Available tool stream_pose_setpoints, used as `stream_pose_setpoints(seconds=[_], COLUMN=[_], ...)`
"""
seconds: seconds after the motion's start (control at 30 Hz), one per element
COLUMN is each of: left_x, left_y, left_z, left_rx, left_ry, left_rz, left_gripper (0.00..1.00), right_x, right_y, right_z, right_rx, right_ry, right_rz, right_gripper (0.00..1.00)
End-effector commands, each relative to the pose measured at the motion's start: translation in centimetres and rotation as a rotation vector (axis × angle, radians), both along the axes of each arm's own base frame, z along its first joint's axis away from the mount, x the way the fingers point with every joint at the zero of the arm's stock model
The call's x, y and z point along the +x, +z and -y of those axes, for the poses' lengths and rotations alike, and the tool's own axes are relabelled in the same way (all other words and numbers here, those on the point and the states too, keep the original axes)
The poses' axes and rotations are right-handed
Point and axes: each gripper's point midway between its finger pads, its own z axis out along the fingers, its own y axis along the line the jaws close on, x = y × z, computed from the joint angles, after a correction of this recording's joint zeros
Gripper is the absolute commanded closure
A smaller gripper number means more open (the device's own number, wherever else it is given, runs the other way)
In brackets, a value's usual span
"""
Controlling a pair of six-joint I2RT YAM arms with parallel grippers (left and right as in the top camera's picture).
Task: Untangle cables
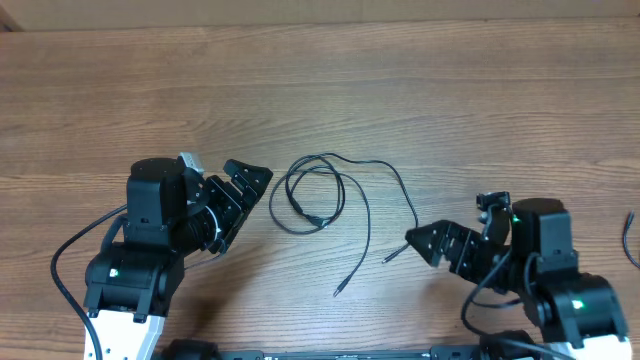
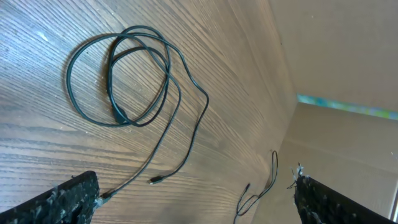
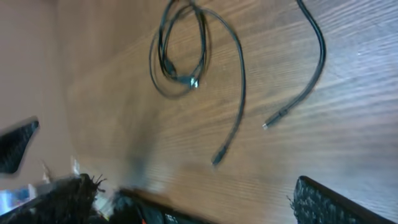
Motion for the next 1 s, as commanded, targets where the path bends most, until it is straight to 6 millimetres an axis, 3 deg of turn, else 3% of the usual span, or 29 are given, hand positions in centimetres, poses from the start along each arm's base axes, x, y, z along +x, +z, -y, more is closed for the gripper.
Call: stream_pose_setpoints(seconds=[0.0, 0.37, 0.53, 0.63, 0.7, 0.83, 0.97], left_x=[0.2, 0.2, 0.2, 0.2, 0.2, 0.2, 0.2], left_y=[0.5, 0.5, 0.5, 0.5, 0.5, 0.5, 0.5], left_z=[-0.3, -0.3, -0.3, -0.3, -0.3, -0.3, -0.3], left_rx=[0.017, 0.017, 0.017, 0.017, 0.017, 0.017, 0.017], left_ry=[0.001, 0.001, 0.001, 0.001, 0.001, 0.001, 0.001], left_rz=[0.028, 0.028, 0.028, 0.028, 0.028, 0.028, 0.028], left_gripper=[0.00, 0.01, 0.00, 0.00, 0.00, 0.00, 0.00], right_x=[0.7, 5.7, 8.2, 8.4, 8.0, 7.0, 7.8], right_y=[-1.5, -2.4, -4.3, -6.3, -8.1, -11.2, -12.5], right_z=[-0.5, -4.9, -9.7, -12.2, -13.2, -14.0, -13.8], right_rx=[0.079, 0.258, 0.326, 0.339, 0.331, 0.301, 0.259], right_ry=[-0.094, 0.005, 0.043, 0.052, 0.034, -0.045, -0.108], right_rz=[-0.085, -0.069, -0.121, -0.182, -0.254, -0.402, -0.386], right_gripper=[0.00, 0.10, 0.25, 0.33, 0.33, 0.33, 0.33])
